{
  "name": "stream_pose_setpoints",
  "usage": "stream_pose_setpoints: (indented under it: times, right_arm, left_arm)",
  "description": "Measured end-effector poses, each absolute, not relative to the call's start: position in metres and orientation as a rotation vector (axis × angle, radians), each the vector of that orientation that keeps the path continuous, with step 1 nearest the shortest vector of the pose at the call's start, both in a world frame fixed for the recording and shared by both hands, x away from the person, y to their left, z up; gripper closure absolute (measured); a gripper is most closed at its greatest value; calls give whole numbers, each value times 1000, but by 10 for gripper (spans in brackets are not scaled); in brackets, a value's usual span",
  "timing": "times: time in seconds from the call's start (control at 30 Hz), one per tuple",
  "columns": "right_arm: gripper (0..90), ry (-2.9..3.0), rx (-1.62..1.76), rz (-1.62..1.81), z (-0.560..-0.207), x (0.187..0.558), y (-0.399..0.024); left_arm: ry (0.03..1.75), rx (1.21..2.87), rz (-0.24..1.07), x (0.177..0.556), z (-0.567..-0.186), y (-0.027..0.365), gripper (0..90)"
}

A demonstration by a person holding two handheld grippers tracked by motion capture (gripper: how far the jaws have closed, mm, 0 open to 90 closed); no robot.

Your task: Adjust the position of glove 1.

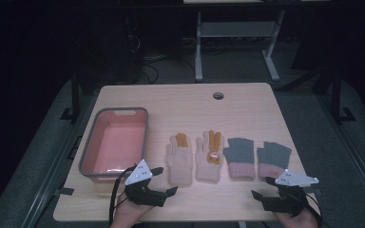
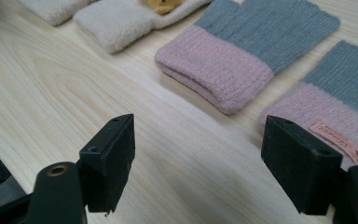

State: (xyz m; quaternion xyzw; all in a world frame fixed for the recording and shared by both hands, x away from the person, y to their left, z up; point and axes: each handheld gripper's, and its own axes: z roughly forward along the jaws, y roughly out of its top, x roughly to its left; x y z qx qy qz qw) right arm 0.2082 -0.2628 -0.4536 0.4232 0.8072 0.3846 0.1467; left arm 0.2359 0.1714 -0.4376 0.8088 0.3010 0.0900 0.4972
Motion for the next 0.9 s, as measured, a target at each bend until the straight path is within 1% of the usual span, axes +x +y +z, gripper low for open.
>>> stream_pose_setpoints:
  times: [0.23,0.37,0.43,0.5,0.57,0.67,0.7,0.77,0.9]
  right_arm:
    - [249,2330,1198,1118,-454,212,-261]
    - [248,2364,1211,1105,-453,215,-256]
    - [232,2373,1199,1104,-449,217,-253]
    - [233,2387,1150,1101,-438,221,-244]
    - [240,2397,1142,1108,-435,222,-242]
    - [244,2412,1111,1129,-425,233,-237]
    - [243,2426,1092,1137,-419,242,-232]
    - [238,2428,1091,1141,-417,245,-230]
    - [234,2482,1045,1118,-404,260,-213]
  left_arm:
    - [737,1958,206,236,-440,170,154]
    - [733,1971,232,234,-440,171,154]
    - [731,1965,235,232,-439,173,154]
    - [736,1953,228,231,-439,175,153]
    - [738,1948,220,231,-439,176,153]
    - [730,1956,239,230,-437,175,153]
    - [723,1960,250,230,-437,176,153]
    - [730,1954,249,230,-436,176,153]
    - [729,1960,240,233,-437,177,154]
